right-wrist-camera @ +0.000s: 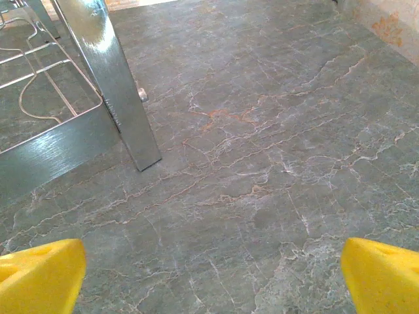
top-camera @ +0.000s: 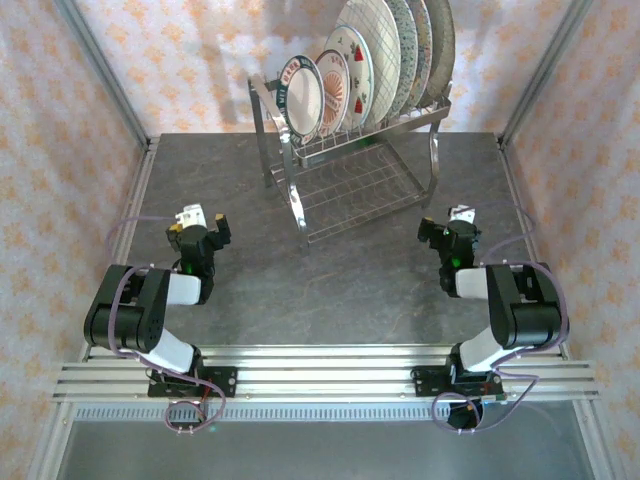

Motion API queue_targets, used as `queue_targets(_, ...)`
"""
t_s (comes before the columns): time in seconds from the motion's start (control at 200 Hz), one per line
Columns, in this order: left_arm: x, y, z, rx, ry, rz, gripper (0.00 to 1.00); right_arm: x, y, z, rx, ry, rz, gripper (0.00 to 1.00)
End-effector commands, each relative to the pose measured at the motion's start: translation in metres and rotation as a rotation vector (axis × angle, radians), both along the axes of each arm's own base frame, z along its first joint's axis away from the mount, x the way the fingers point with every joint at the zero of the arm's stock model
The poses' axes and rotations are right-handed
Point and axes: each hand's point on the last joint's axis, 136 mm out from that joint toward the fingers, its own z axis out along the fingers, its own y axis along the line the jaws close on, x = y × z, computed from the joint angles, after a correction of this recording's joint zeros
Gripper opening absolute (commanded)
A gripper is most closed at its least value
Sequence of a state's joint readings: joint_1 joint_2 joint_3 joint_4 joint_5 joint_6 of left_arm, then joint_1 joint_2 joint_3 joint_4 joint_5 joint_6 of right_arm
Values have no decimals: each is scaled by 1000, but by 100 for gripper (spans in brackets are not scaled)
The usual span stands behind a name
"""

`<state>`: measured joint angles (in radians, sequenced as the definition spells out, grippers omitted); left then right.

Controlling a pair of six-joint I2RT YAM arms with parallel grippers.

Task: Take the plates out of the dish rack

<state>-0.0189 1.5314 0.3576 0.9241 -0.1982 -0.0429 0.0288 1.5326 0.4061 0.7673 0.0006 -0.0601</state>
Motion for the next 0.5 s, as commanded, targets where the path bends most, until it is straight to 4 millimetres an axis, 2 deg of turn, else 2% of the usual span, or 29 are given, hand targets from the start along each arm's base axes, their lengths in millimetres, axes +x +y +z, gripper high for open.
queue_targets(0.0, 1, 5, 5, 27, -6, 24, 99, 5, -6, 11, 2, -34, -32, 99)
queue_targets(0.495, 2, 3, 4, 29, 0, 10, 99, 5, -6, 12, 3, -35, -32, 99)
